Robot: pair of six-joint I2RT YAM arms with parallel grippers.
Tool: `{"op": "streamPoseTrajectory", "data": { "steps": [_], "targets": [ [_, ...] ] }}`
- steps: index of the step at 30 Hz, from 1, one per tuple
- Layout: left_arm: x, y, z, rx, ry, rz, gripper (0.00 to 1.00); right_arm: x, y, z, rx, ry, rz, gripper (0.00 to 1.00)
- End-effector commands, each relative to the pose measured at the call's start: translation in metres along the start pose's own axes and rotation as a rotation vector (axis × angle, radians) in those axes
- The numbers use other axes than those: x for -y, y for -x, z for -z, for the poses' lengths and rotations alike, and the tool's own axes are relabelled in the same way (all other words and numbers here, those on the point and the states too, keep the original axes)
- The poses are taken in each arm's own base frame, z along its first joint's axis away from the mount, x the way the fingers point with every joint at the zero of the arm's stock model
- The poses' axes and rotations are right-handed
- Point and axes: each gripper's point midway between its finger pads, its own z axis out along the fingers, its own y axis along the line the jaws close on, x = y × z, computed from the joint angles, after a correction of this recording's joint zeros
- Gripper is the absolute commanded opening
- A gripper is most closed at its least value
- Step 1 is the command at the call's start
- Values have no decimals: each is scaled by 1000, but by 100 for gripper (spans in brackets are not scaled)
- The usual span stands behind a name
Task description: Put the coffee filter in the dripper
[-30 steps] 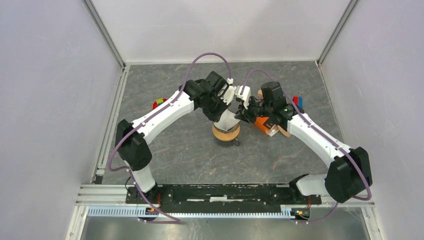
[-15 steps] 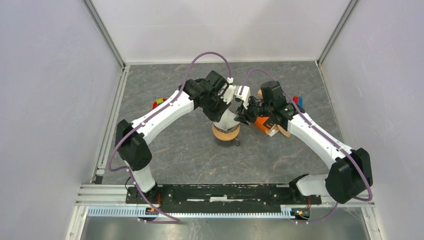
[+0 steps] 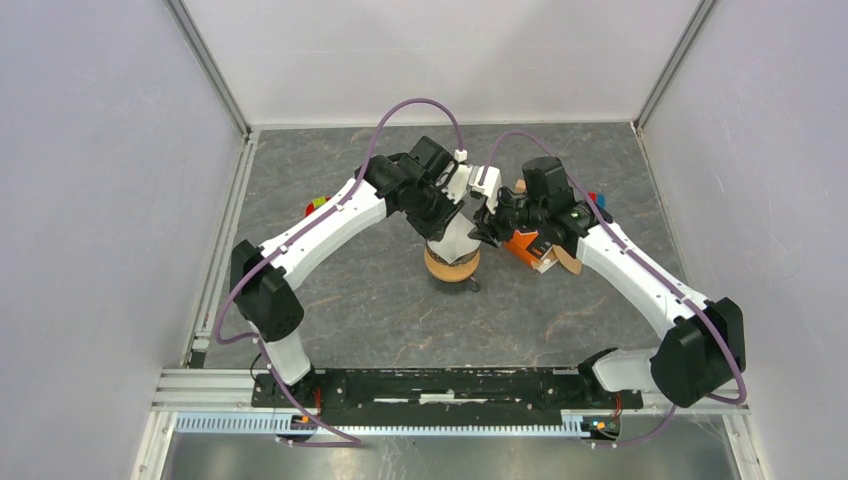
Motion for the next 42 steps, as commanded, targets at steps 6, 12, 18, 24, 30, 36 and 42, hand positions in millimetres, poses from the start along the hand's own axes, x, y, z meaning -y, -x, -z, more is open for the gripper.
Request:
{"op": "streamPoseTrajectory", "data": {
  "steps": [6, 12, 18, 24, 30, 36, 42],
  "targets": [
    [-5, 14, 25, 69, 37, -67, 40, 2, 15, 9, 29, -15, 37, 54],
    [-4, 16, 30, 84, 37, -70, 46, 1, 17, 9, 33, -12, 34, 57],
    [-5, 17, 36, 96, 49, -72, 48, 2, 20, 8, 38, -14, 32, 60],
    [-9, 19, 40, 113, 74, -76, 50, 5, 26, 9, 42, -23, 39, 61],
    [-12, 20, 42, 125, 97, -72, 54, 5, 25, 10, 41, -22, 38, 62],
    [-16, 29, 52, 171, 127, -67, 58, 8, 39, 15, 66, -34, 49, 62],
    [-28, 26, 44, 155, 170, -62, 59, 8, 28, 13, 37, -40, 52, 61]
  ]
}}
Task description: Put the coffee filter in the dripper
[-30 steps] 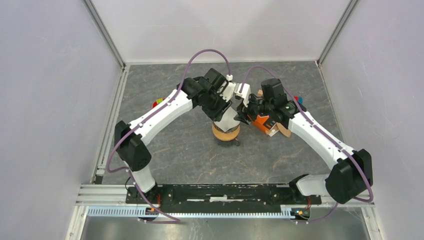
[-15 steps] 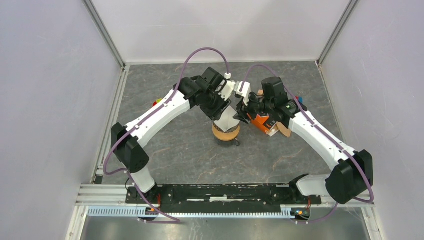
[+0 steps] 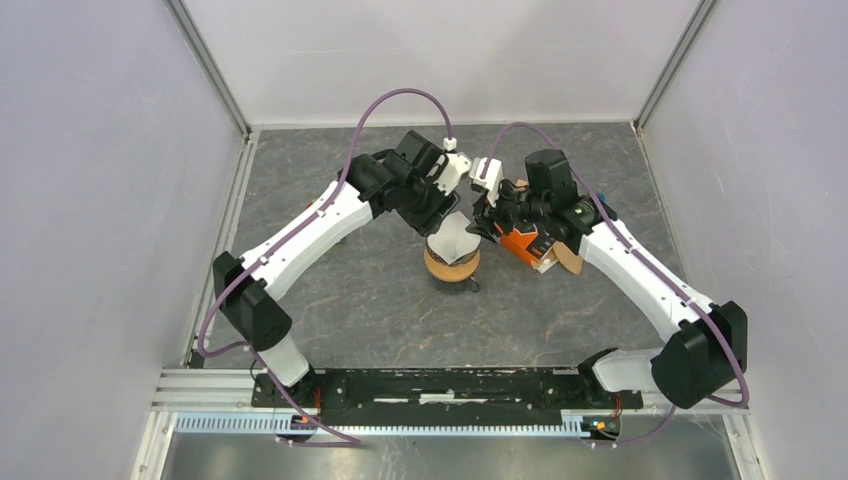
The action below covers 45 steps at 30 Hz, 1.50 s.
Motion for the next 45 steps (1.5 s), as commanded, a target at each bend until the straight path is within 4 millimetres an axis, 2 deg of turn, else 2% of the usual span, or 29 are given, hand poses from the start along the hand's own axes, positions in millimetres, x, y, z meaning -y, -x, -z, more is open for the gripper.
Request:
{"op": "streamPoseTrajectory", "data": {
  "steps": [1, 6, 16, 25, 33, 39, 45],
  "targets": [
    [-13, 16, 6, 79, 48, -50, 59, 1, 1, 4, -9, -18, 14, 61],
    [-16, 7, -9, 46, 57, -54, 58, -4, -16, 2, -37, -12, 12, 61],
    [-18, -9, -17, 11, 62, -55, 57, -15, -36, 0, -64, 18, 6, 61],
    [-16, -21, -23, -20, 51, -54, 56, -16, -29, -3, -51, 36, -1, 61],
    [-14, -11, -18, 10, 38, -54, 57, -10, -12, -1, -24, 31, -1, 61],
    [-13, 3, -7, 57, 34, -52, 59, -5, 7, 4, 5, 18, 8, 62],
    [-14, 10, 5, 92, 43, -49, 61, -1, 14, 8, 14, 4, 16, 62]
  ]
}}
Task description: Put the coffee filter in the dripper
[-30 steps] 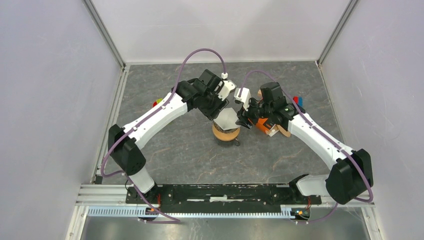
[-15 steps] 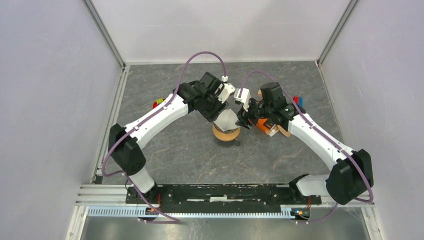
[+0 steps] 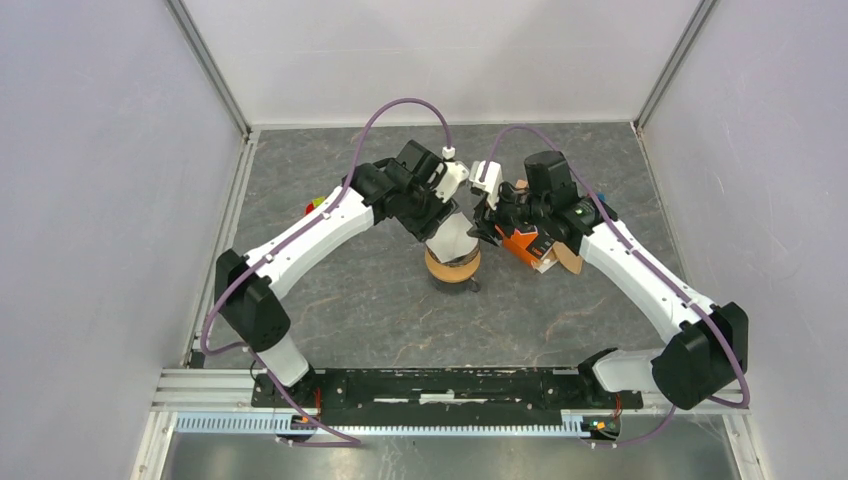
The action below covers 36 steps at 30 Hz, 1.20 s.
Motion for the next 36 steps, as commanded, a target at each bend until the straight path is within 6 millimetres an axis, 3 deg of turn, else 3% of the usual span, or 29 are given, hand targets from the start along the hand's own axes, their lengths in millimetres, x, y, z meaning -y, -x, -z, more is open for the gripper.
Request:
{"op": "streamPoseTrajectory", "data": {
  "steps": [1, 12, 21, 30, 36],
  "targets": [
    [-3, 28, 30, 122, 7, -31, 62, 4, 20, 6, 39, -11, 20, 62],
    [3, 33, 40, 156, -25, -31, 66, 3, 19, 5, 40, -9, 16, 62],
    [3, 54, 43, 225, -34, -29, 64, 7, 15, -2, 31, -9, 10, 54],
    [11, 51, 21, 186, -95, -29, 38, 5, 5, -9, 22, 2, -8, 41],
    [15, 50, 17, 177, -125, -16, 34, 2, 0, -10, 22, 7, -20, 37]
  ]
}}
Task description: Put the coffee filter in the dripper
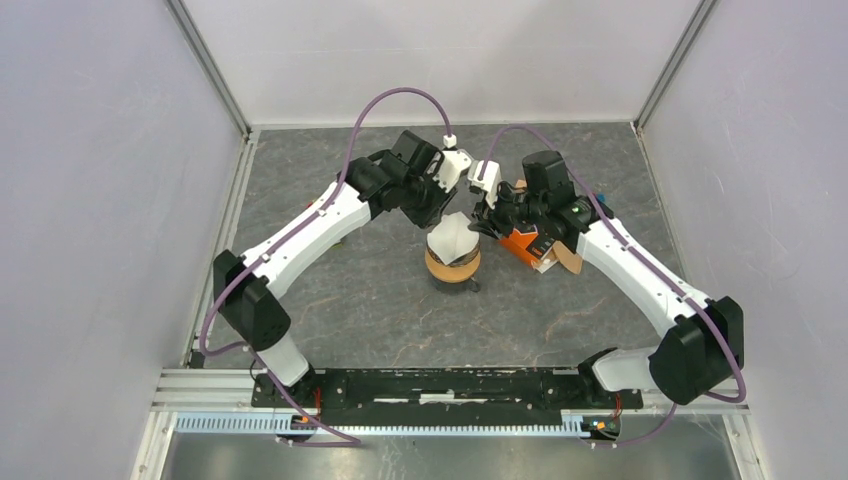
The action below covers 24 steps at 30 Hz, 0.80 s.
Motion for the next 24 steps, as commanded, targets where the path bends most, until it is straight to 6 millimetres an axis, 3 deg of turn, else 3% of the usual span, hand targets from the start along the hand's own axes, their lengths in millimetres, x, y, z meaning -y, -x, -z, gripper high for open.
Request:
{"op": "streamPoseTrajectory", "data": {
  "steps": [1, 5, 11, 19, 24],
  "targets": [
    [8, 20, 4, 64, -54, -12, 33, -1, 2, -4, 26, 1, -5, 36],
    [-2, 21, 10, 94, -33, 48, 34, -3, -1, -4, 45, -13, -15, 35],
    [-17, 27, 31, 207, -27, 133, 47, -1, 7, 1, 70, -35, -18, 42],
    [6, 26, 48, 304, -151, 183, 54, 3, 13, 3, 79, -55, -25, 46],
    [19, 15, 31, 279, -229, 243, 56, 5, 8, 4, 67, -67, -36, 46]
  ]
}}
